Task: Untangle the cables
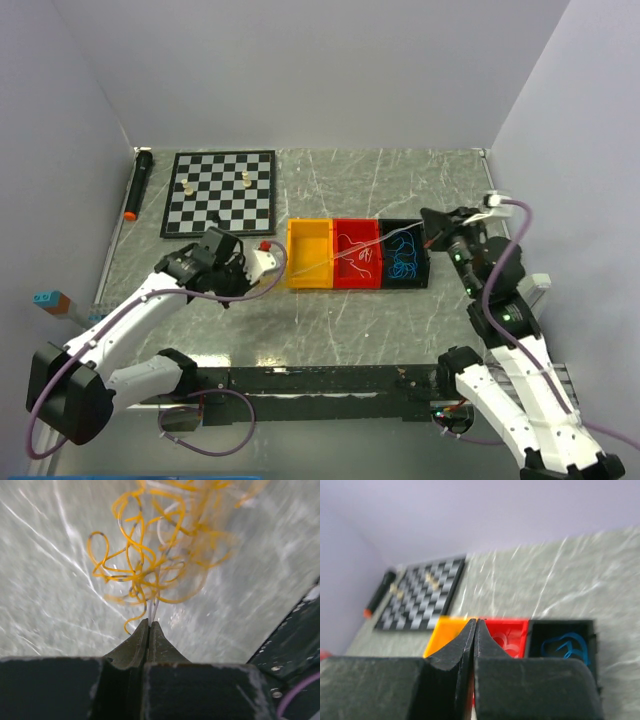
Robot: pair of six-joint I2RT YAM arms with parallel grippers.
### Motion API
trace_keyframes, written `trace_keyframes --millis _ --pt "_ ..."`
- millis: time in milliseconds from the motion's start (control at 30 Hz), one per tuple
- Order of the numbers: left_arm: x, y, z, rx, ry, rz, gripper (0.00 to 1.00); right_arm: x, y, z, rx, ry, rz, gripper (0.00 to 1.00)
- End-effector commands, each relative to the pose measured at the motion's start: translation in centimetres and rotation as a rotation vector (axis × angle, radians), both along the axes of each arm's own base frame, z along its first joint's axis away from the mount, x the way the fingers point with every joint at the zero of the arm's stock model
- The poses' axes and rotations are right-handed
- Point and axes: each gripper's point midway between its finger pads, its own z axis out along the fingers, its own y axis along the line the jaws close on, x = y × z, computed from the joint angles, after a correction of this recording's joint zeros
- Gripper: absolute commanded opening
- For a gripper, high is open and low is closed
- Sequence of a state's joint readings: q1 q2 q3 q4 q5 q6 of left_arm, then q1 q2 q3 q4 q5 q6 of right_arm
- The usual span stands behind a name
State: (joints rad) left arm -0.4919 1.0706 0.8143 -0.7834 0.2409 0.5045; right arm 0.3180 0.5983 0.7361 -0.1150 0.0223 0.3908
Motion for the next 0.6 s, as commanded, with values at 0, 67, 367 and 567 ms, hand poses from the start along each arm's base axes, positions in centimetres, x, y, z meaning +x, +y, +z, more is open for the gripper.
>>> trace_keyframes --millis 0,67,367,567 --pt "0.1 3.2 -3.1 0.178 -0.021 0.012 0.01 -0.4 -4.2 4.8 0.021 -0.090 -0.189 0.00" --pt "-0.2 4.1 -4.2 0.220 -0.023 0.009 0.01 -0.8 -5.4 5.9 0.032 -0.110 -0.244 0.00" --pt "-0.8 6.7 -7.4 0.345 -0.031 0.011 0.01 -3.3 -6.8 13.0 0.059 -0.261 -0.275 0.00" --pt "-1.1 8.1 -8.7 0.400 -0.059 0.015 0.01 -4.8 -8.3 15.5 0.058 -0.316 -0.337 0.00"
